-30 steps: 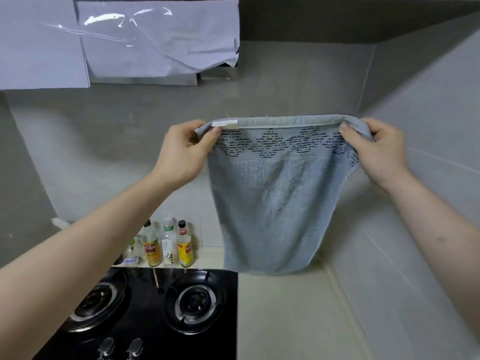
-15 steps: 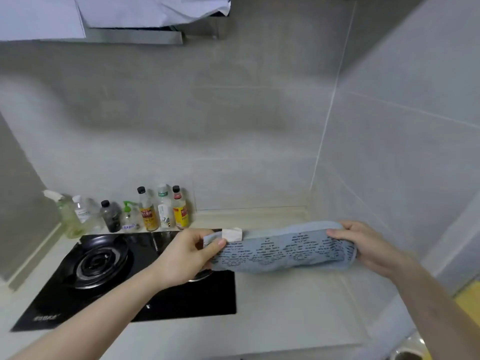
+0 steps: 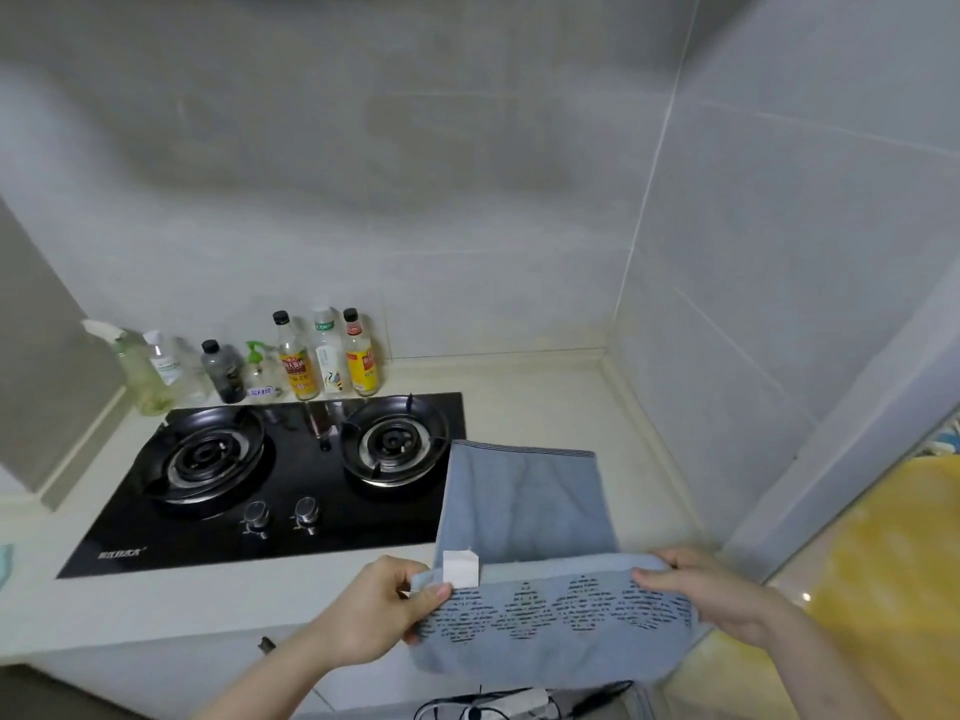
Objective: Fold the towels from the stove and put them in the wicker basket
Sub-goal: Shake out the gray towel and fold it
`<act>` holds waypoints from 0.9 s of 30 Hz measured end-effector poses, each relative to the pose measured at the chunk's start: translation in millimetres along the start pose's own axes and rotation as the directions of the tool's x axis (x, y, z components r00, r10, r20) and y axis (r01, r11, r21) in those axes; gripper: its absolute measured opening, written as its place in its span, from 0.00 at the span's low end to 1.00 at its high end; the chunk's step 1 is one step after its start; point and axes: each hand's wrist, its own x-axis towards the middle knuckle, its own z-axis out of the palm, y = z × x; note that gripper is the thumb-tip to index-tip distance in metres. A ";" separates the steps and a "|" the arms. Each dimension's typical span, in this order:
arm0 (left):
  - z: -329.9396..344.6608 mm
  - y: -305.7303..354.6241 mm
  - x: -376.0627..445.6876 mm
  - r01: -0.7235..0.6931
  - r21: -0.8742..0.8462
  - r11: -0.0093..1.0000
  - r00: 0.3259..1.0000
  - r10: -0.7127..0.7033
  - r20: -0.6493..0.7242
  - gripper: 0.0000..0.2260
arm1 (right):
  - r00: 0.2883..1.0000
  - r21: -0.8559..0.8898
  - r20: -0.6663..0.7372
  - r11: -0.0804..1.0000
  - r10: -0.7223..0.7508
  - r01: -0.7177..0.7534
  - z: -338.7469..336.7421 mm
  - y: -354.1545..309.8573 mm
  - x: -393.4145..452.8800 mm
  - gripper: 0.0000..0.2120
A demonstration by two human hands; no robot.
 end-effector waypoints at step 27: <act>-30.9 6.5 210.9 0.207 0.216 0.954 0.873 -0.080 -0.481 0.17 | 0.898 -0.153 -0.365 0.967 -0.245 0.202 -64.4 -59.3 189.3 0.06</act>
